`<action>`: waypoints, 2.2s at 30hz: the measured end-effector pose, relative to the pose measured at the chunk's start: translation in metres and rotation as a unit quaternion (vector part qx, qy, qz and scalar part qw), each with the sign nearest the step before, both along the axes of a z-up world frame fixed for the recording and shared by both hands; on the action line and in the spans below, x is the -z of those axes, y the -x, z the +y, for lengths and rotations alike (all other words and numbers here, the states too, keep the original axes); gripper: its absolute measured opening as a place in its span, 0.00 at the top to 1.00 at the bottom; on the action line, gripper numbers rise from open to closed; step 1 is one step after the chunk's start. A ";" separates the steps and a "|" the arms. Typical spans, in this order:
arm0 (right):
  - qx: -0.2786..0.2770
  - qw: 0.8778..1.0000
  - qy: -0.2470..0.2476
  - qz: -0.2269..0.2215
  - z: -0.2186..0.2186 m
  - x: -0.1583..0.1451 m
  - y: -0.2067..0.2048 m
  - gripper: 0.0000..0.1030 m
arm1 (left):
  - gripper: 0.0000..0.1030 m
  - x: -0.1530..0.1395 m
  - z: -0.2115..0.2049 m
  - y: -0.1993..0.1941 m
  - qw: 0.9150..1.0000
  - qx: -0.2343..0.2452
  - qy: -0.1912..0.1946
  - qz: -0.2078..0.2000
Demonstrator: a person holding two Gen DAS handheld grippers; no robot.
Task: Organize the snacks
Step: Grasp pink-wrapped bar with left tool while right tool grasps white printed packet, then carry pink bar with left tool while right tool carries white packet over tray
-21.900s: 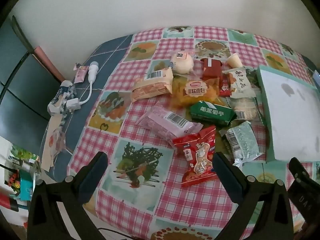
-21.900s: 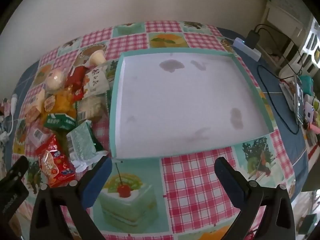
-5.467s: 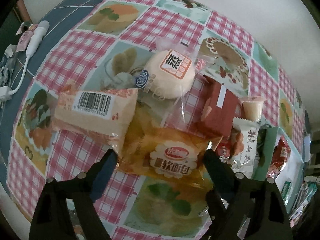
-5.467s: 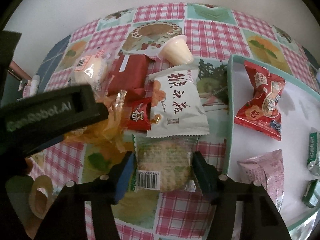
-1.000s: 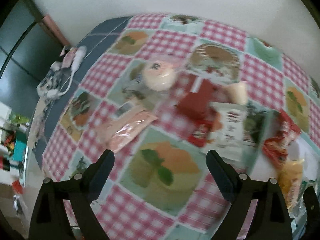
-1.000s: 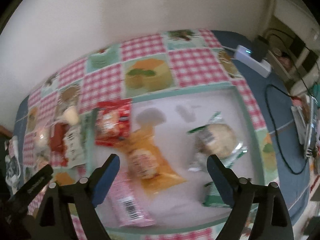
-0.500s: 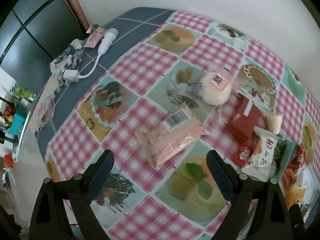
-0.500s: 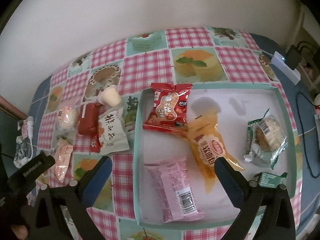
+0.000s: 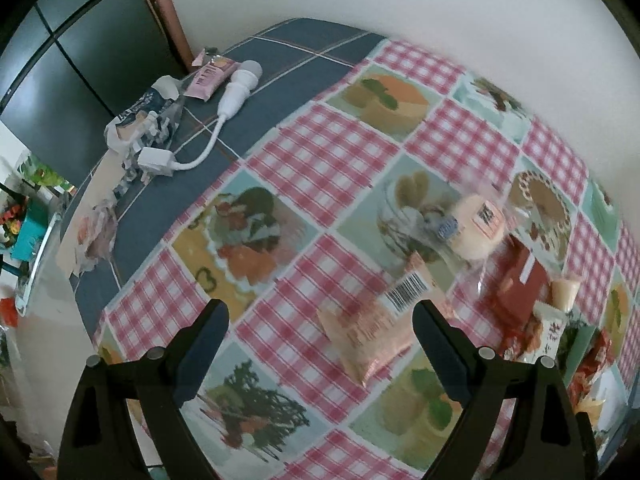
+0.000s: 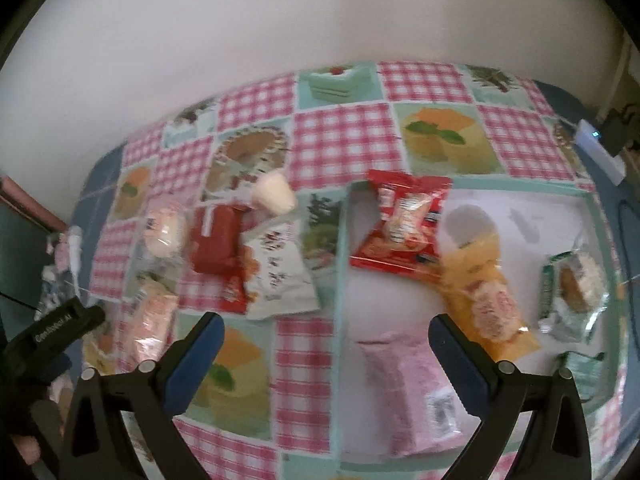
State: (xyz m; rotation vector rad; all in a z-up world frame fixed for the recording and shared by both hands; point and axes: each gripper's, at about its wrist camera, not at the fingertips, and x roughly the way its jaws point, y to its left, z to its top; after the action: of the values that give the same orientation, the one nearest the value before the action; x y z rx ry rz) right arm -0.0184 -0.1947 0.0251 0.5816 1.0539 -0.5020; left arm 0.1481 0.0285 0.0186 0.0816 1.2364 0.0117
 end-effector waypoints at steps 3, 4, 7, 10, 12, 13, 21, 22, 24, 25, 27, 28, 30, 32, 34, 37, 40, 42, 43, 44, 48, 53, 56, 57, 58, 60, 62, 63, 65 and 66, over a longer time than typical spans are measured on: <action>0.002 1.000 -0.004 -0.012 0.003 0.000 -0.006 0.00 | 0.09 -0.002 0.009 -0.011 1.000 -0.005 0.015 -0.002; 0.001 1.000 -0.001 -0.015 0.004 0.000 -0.009 0.00 | 0.09 -0.003 0.013 -0.016 1.000 -0.006 0.021 -0.003; -0.002 1.000 0.006 -0.021 0.009 0.001 -0.016 0.00 | 0.09 -0.001 0.018 -0.025 0.999 -0.007 0.039 0.004; -0.011 1.000 0.008 -0.024 0.014 0.006 -0.025 0.00 | 0.09 0.007 0.016 -0.030 0.998 0.008 0.052 0.016; -0.017 1.000 0.009 -0.024 0.017 0.009 -0.030 0.02 | 0.09 0.015 0.007 -0.032 0.998 0.037 0.051 0.029; -0.020 0.999 0.009 -0.024 0.019 0.012 -0.034 0.05 | 0.09 0.019 0.002 -0.032 0.997 0.053 0.051 0.036; -0.020 1.000 0.003 -0.005 0.013 0.040 -0.052 0.20 | 0.09 0.045 -0.039 -0.021 0.986 0.150 0.028 0.066; -0.022 1.000 0.003 -0.003 0.013 0.043 -0.054 0.20 | 0.09 0.049 -0.043 -0.020 0.984 0.159 0.024 0.070; -0.025 1.000 0.003 0.000 0.013 0.048 -0.058 0.21 | 0.09 0.056 -0.050 -0.018 0.982 0.175 0.015 0.076; -0.027 1.000 0.004 0.002 0.014 0.050 -0.059 0.23 | 0.09 0.060 -0.053 -0.017 0.981 0.180 0.011 0.078; -0.031 0.999 0.008 0.006 0.017 0.054 -0.063 0.23 | 0.09 0.064 -0.056 -0.016 0.980 0.182 0.006 0.082; -0.033 0.999 0.014 0.006 0.018 0.054 -0.064 0.23 | 0.09 0.066 -0.057 -0.016 0.980 0.183 0.004 0.083; -0.036 0.999 0.018 0.005 0.019 0.055 -0.066 0.24 | 0.10 0.070 -0.057 -0.016 0.980 0.180 0.001 0.083; -0.037 0.999 0.018 0.003 0.020 0.056 -0.067 0.24 | 0.12 0.072 -0.056 -0.018 0.981 0.177 -0.001 0.084; -0.039 0.999 0.015 0.002 0.020 0.059 -0.069 0.25 | 0.18 0.073 -0.053 -0.019 0.981 0.175 0.004 0.084; -0.043 0.999 0.009 0.006 0.022 0.064 -0.073 0.26 | 0.30 0.077 -0.052 -0.020 0.982 0.170 0.002 0.083; -0.038 0.999 0.008 0.005 0.020 0.067 -0.073 0.27 | 0.38 0.080 -0.049 -0.023 0.982 0.166 0.001 0.086; -0.030 0.999 0.014 0.006 0.017 0.068 -0.072 0.29 | 0.46 0.081 -0.044 -0.026 0.983 0.158 0.010 0.088; -0.030 0.999 0.017 0.006 0.017 0.069 -0.073 0.29 | 0.46 0.081 -0.042 -0.027 0.984 0.156 0.009 0.088; -0.030 0.999 0.020 0.008 0.017 0.069 -0.073 0.29 | 0.47 0.082 -0.040 -0.028 0.984 0.154 0.006 0.086; -0.036 0.998 0.043 0.022 0.023 0.073 -0.078 0.38 | 0.53 0.083 -0.036 -0.030 0.985 0.149 0.008 0.086; -0.038 0.998 0.051 0.026 0.025 0.074 -0.078 0.43 | 0.63 0.077 -0.034 -0.032 0.986 0.145 0.005 0.081; -0.035 0.998 0.045 0.019 0.021 0.068 -0.075 0.45 | 0.63 0.067 -0.035 -0.033 0.987 0.142 0.012 0.073; -0.036 0.998 0.045 0.015 0.020 0.064 -0.075 0.47 | 0.64 0.062 -0.035 -0.032 0.987 0.143 0.013 0.068; -0.034 0.998 0.042 0.010 0.019 0.060 -0.074 0.47 | 0.64 0.058 -0.035 -0.032 0.987 0.144 0.016 0.064; -0.032 0.999 0.034 0.000 0.017 0.052 -0.072 0.47 | 0.64 0.048 -0.034 -0.032 0.988 0.143 0.023 0.055; -0.035 0.999 0.033 -0.005 0.018 0.043 -0.071 0.47 | 0.64 0.037 -0.033 -0.031 0.988 0.142 0.027 0.045; -0.036 0.999 0.033 -0.008 0.018 0.040 -0.070 0.47 | 0.64 0.032 -0.033 -0.029 0.989 0.142 0.030 0.040; -0.034 0.999 0.028 -0.017 0.017 0.031 -0.067 0.47 | 0.64 0.018 -0.035 -0.028 0.989 0.141 0.038 0.029; -0.031 0.999 0.027 -0.022 0.016 0.025 -0.064 0.47 | 0.64 0.011 -0.035 -0.027 0.989 0.141 0.040 0.022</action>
State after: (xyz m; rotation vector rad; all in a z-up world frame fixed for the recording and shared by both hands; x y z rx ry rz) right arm 0.0455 -0.1786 0.0004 0.5090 1.0101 -0.4588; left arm 0.1747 -0.0062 0.0074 0.1867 1.2588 -0.2868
